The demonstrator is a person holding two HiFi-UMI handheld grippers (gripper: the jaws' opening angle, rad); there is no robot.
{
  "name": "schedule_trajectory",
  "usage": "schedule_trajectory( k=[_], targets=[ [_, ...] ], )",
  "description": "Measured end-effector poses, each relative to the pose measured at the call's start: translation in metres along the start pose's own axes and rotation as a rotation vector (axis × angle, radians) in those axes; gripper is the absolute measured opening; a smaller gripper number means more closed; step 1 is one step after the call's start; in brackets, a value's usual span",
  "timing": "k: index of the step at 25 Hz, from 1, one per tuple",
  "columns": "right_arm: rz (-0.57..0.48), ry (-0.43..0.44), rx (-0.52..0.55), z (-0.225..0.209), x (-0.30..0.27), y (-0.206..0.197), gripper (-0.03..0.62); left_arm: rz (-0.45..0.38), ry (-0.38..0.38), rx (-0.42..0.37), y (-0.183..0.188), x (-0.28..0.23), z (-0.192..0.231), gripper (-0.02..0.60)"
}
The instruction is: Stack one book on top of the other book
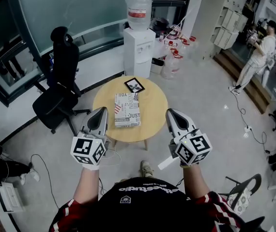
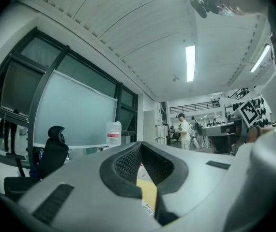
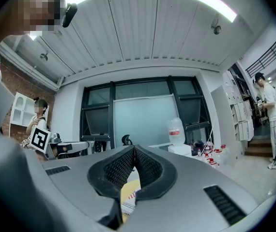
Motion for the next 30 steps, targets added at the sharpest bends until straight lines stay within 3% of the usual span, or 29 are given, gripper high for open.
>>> schedule_trajectory(
  k=[14, 30],
  targets=[
    [0.013, -0.055, 0.039, 0.004, 0.017, -0.003, 0.028, -0.007, -0.005, -0.007, 0.002, 0.009, -0.004, 0.017],
    [0.021, -0.062, 0.042, 0.010, 0.019, -0.004, 0.028, 0.014, -0.013, 0.014, -0.004, 0.014, -0.001, 0.017]
  ],
)
Point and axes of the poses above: the fingertips, and each gripper's own axes: x backward along the fingers, z to its left, y out of its top, the point moved 10 cm from there along x, backward along the fingers, and after that the axes turned 5 degrees about z, right-handed, at the moved point
